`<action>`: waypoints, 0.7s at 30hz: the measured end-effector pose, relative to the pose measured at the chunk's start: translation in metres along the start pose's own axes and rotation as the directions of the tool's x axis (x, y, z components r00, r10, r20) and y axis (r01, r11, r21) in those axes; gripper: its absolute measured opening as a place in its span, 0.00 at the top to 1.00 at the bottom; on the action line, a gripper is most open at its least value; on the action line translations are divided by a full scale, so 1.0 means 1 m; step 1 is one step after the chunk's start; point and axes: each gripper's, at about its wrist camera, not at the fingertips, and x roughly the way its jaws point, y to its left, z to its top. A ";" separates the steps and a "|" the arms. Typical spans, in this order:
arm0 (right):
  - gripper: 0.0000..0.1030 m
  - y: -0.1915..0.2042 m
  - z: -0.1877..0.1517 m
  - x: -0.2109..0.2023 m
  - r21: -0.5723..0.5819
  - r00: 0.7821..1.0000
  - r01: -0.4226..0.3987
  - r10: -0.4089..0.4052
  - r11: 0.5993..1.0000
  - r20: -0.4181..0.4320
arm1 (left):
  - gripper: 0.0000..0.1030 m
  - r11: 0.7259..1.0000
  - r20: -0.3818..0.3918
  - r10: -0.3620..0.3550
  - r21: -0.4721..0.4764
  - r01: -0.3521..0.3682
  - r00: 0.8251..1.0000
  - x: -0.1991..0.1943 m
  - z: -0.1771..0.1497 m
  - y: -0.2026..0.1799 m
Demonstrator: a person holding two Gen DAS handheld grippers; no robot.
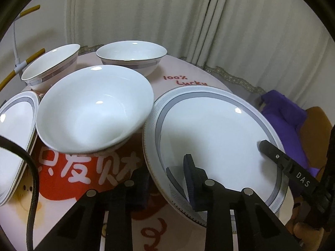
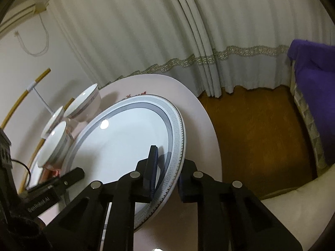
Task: Organize plates and bowls
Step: 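Lift the gripped plate with both tools and carry it over the plate stack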
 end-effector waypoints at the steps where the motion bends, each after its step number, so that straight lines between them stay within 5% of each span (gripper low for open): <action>1: 0.84 -0.001 -0.002 -0.002 0.003 1.000 0.002 -0.002 1.000 0.002 | 0.78 1.000 0.001 -0.005 0.005 0.005 1.000 -0.002 0.000 0.000; 21: 0.82 0.021 -0.065 -0.074 0.036 1.000 -0.004 0.004 0.999 0.014 | 0.78 0.990 -0.005 -0.086 0.112 0.086 0.996 -0.081 -0.052 0.032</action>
